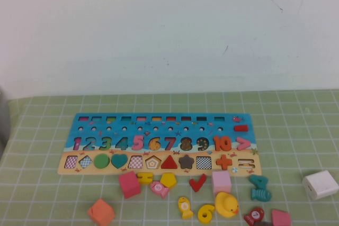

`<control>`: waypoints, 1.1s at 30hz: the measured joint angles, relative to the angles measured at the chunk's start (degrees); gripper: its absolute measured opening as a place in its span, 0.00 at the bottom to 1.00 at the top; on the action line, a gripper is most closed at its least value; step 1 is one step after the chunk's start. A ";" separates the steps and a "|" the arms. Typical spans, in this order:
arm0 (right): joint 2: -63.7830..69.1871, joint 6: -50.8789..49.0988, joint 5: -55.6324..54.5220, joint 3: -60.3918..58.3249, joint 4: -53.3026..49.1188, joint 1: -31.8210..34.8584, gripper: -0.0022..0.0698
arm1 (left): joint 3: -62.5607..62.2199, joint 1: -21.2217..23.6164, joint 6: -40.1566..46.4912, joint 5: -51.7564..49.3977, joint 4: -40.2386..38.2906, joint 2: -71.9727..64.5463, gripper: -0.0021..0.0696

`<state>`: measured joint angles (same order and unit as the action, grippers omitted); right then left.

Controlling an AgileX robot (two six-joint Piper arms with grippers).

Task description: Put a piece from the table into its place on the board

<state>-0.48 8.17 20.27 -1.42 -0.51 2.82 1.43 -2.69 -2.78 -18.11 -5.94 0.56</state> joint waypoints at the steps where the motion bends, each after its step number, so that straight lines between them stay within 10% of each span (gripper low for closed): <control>1: 0.00 0.00 0.00 0.00 0.00 0.00 0.03 | 0.00 0.00 0.00 0.00 0.00 0.00 0.03; 11: 0.00 0.00 0.00 0.00 0.00 0.00 0.03 | 0.00 0.00 -2.29 0.32 -3.25 0.00 0.03; 18: 0.00 0.00 0.00 0.00 0.00 0.00 0.03 | 0.03 0.00 -18.17 3.14 -35.75 0.00 0.03; 33: 0.00 0.00 0.00 0.00 0.00 0.00 0.03 | 0.03 0.00 -14.94 10.68 -45.30 0.00 0.03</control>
<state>-0.48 8.17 20.27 -1.42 -0.51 2.82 1.46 -2.69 -17.72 -7.43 -51.23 0.56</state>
